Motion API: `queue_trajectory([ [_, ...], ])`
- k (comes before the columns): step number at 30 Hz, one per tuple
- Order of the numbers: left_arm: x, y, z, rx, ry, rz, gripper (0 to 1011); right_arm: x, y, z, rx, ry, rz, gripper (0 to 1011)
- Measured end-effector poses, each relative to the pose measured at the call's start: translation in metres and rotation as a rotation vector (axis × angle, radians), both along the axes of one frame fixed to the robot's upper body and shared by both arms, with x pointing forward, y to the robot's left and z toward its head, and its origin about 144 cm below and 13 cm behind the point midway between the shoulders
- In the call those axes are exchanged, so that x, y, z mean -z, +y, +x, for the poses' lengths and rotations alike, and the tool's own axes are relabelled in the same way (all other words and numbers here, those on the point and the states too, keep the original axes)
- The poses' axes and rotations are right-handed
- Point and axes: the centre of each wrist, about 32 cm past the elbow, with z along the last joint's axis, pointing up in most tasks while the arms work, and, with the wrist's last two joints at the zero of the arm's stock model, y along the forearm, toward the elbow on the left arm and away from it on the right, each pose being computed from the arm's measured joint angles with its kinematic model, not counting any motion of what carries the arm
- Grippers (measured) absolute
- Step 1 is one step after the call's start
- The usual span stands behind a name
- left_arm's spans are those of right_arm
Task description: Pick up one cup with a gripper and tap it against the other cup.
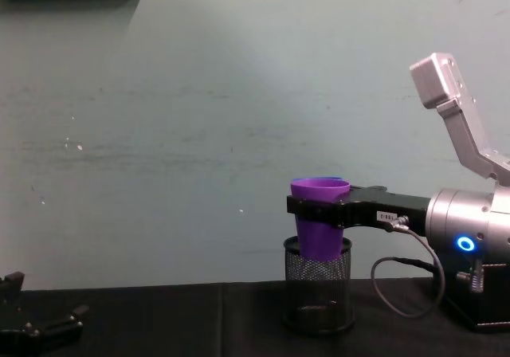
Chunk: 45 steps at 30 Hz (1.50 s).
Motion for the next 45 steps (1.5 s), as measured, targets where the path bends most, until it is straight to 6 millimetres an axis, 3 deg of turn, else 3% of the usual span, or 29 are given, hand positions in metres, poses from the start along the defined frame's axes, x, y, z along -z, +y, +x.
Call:
queue_trajectory([
  [22,0.000,0.000,0.000,0.000,0.000,0.000,1000,0.003,-0.012,-0.037,-0.066,-0.014,0.011,741],
  [31,0.000,0.000,0.000,0.000,0.000,0.000,1000,0.002,-0.022,-0.062,-0.085,-0.019,-0.002,741],
  [45,0.000,0.000,0.000,0.000,0.000,0.000,1000,0.037,-0.036,-0.114,-0.061,0.024,-0.034,741],
])
